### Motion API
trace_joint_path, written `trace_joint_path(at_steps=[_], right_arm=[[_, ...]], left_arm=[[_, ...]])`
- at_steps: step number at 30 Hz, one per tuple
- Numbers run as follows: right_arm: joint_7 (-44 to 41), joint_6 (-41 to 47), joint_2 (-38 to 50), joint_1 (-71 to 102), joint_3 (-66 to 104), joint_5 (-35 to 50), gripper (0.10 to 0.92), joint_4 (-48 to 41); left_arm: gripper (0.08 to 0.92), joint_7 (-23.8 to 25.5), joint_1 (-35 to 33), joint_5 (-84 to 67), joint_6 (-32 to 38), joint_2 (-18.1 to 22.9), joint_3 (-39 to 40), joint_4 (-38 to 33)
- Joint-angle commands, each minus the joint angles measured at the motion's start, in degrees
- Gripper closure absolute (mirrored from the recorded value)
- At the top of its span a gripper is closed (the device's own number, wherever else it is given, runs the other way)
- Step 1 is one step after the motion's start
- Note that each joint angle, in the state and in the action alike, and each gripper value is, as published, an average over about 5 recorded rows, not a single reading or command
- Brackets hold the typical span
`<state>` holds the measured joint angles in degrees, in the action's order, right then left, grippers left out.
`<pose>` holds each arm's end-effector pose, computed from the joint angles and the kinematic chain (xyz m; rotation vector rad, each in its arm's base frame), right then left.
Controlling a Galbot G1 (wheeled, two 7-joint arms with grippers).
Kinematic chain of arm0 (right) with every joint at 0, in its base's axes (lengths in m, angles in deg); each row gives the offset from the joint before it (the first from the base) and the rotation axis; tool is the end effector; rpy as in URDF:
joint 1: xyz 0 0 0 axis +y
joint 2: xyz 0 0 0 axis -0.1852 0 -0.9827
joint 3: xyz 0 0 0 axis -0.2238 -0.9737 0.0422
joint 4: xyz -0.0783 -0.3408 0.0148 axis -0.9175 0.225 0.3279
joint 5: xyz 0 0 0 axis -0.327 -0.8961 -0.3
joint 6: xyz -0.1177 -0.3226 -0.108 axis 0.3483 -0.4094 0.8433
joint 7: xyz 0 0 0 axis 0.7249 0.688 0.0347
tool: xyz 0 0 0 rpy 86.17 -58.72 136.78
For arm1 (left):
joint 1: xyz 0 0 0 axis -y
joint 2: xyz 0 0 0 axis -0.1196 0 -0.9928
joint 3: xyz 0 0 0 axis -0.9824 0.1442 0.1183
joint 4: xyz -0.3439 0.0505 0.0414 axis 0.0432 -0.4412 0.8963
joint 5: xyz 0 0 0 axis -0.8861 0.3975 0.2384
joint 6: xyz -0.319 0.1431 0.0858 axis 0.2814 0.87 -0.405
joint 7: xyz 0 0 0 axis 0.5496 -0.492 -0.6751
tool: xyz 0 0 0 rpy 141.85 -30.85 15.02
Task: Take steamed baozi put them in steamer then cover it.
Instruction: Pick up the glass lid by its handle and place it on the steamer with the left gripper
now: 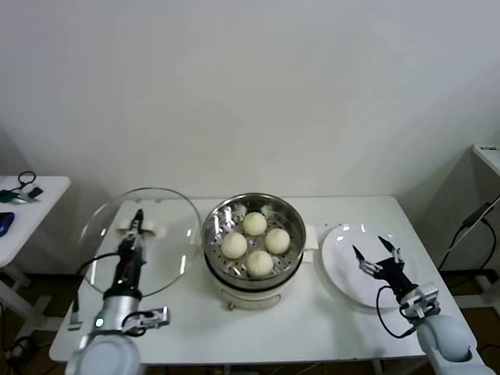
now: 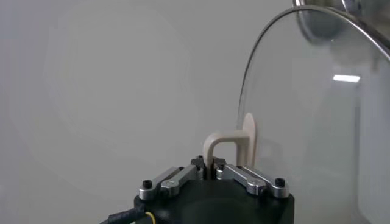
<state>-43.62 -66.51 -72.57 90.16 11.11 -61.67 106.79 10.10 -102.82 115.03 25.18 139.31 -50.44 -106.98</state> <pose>0.2928 -0.2045 -0.3787 0.3866 -2.9599 0.2423 0.2192 0.0226 -0.2501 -0.2858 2.0956 2.2436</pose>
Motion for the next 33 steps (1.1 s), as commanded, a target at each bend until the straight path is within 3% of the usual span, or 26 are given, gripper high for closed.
trace_joint_path(at_steps=[1, 5, 10, 19, 25, 33], right_arm=[[-0.14, -0.47, 0.14, -1.73, 0.16, 0.09, 0.203, -2.38], [-0.69, -1.02, -0.50, -1.09, 1.27, -0.07, 0.203, -3.14], [-0.93, -1.46, -0.68, -0.69, 2.06, -0.20, 0.203, -3.73], [-0.94, -1.71, -1.21, -0.61, 2.46, -0.77, 0.203, -4.01], [-0.95, -1.79, -1.78, -0.59, 2.55, -1.45, 0.203, -4.23], [-0.96, -1.93, -2.20, -0.47, 2.73, -2.03, 0.203, -4.28]], left_arm=[[0.842, 12.22, 23.24, 4.89, -12.66, -0.19, 29.43, -1.85], [0.842, 17.05, 27.37, 7.88, -12.66, 4.79, 32.31, 1.19], [0.842, 20.66, 27.34, 12.73, -12.66, 11.52, 32.27, 6.79], [0.842, 22.76, 26.78, 17.91, -12.66, 21.91, 30.64, 14.33], [0.842, 22.64, 25.35, 19.55, -12.66, 26.16, 29.62, 16.66], [0.842, 20.92, 25.07, 19.40, -12.66, 28.50, 28.67, 19.24]])
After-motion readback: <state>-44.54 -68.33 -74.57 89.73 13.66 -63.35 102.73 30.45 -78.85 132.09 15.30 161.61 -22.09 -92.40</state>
